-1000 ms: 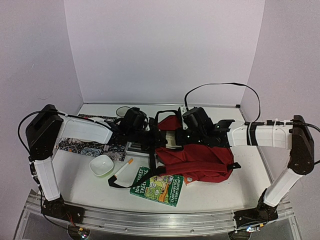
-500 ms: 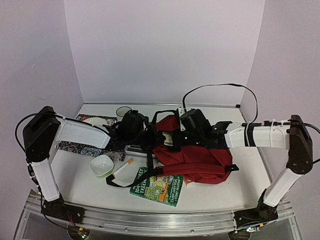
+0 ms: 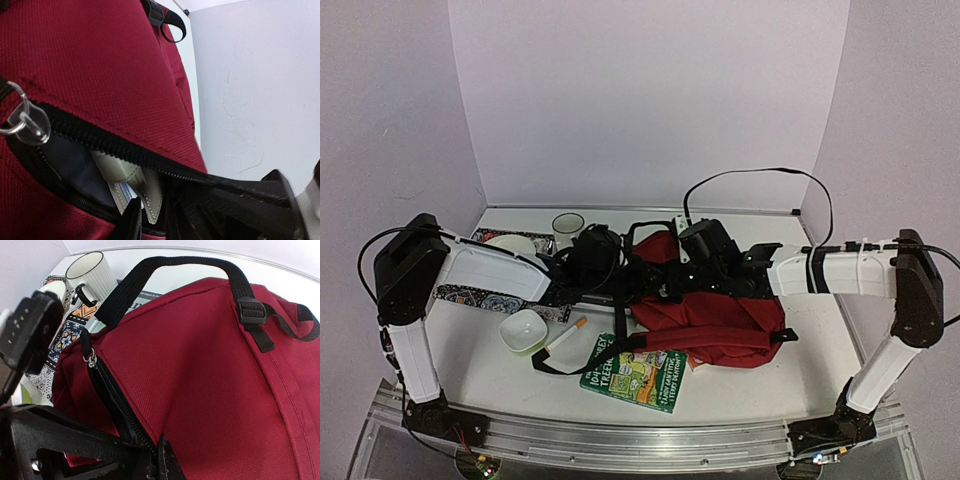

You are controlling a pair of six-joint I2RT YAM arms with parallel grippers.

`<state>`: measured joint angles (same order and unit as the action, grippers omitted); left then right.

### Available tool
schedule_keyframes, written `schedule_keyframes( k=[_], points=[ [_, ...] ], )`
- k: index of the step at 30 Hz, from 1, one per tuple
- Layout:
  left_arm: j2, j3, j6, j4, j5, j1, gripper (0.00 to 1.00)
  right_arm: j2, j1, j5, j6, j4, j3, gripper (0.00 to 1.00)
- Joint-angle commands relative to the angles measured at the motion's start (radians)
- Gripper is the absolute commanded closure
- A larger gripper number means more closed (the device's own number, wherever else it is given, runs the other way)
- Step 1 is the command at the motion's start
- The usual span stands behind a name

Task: Pack the student bag
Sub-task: Place the card case in the pocket on the back of the bag, then hold the pocket on the back of the student bag.

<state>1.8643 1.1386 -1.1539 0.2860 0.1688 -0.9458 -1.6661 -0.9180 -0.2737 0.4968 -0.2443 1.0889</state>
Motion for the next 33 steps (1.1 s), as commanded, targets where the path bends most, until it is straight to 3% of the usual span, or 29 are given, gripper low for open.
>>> schedule_keyframes(
  k=[1, 6, 11, 16, 23, 33],
  points=[
    [-0.078, -0.019, 0.134, 0.06, 0.023, -0.01, 0.68, 0.033, -0.02, 0.0, -0.035, -0.056, 0.019, 0.99],
    [-0.222, -0.098, 0.294, 0.046, 0.001, -0.01, 0.5, 0.07, -0.019, -0.014, -0.059, -0.031, -0.013, 0.97],
    [-0.332, -0.112, 0.437, -0.099, -0.085, -0.001, 0.41, 0.095, -0.018, -0.023, -0.067, -0.026, -0.045, 0.97],
    [-0.33, -0.066, 0.532, -0.265, -0.133, 0.041, 0.37, 0.103, -0.018, -0.025, -0.077, -0.026, -0.059, 0.97],
    [-0.234, -0.011, 0.585, -0.384, -0.045, 0.14, 0.35, 0.112, -0.018, -0.017, -0.09, -0.028, -0.071, 0.97],
    [-0.152, -0.011, 0.559, -0.311, 0.245, 0.209, 0.37, 0.123, -0.019, -0.014, -0.088, -0.055, -0.093, 0.98]
  ],
)
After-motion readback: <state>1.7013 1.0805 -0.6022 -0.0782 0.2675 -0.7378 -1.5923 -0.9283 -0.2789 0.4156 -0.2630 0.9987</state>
